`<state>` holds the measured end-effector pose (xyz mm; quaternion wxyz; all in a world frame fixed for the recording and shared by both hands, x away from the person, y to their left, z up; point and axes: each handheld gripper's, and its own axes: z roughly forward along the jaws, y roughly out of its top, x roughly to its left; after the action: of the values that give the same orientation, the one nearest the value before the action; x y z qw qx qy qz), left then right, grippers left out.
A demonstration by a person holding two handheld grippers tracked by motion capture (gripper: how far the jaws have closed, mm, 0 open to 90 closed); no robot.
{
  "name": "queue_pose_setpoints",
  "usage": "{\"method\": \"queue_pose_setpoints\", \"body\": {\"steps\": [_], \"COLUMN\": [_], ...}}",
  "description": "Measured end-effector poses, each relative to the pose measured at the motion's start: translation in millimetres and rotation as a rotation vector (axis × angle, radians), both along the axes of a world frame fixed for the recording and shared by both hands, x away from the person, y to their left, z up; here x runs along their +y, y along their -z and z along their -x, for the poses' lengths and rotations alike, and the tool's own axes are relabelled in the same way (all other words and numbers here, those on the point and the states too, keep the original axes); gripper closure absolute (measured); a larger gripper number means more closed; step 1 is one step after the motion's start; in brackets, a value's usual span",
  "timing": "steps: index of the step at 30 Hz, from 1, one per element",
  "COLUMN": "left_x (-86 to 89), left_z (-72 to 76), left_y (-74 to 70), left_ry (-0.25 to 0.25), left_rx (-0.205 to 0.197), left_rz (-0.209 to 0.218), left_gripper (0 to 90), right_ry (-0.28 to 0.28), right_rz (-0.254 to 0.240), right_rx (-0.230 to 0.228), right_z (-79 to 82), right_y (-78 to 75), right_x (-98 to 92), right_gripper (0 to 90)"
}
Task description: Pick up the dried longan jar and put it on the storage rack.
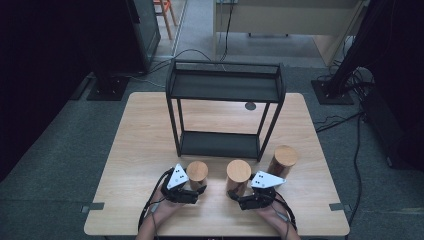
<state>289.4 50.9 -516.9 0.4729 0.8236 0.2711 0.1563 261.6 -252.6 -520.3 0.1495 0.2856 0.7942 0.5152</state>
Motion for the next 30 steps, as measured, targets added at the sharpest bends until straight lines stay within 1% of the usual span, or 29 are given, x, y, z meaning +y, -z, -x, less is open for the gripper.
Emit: {"method": "queue_pose_setpoints", "body": {"steps": [3,10,15,21,30], "left_x": [-0.5,-0.9,-1.4,-1.2,-1.2], "left_z": [0.3,0.5,1.0,0.8,0.7], "left_y": [0.0,0.1,0.1,0.1,0.1], "left_ry": [-0.004,-0.016,-0.022,-0.026,-0.031], "left_rx": [-0.004,-0.007,-0.012,-0.011,-0.011], "left_rz": [-0.005,-0.009,-0.013,-0.012,-0.011], "left_gripper": [16.5,16.5,16.6,16.6,16.6], "right_ry": [0.0,-0.002,-0.003,-0.023,-0.016], "right_rz": [-0.001,0.016,0.014,0.003,0.005], "right_rx": [0.004,-0.01,-0.012,-0.013,-0.01], "right_z": [-0.4,0.9,1.0,2.5,2.0], "right_y": [0.0,0.0,0.0,-0.2,-0.1], "right_x": [-0.1,1.7,1.6,-0.1,0.2], "right_gripper": [13.5,13.0,13.0,13.0,13.1]}}
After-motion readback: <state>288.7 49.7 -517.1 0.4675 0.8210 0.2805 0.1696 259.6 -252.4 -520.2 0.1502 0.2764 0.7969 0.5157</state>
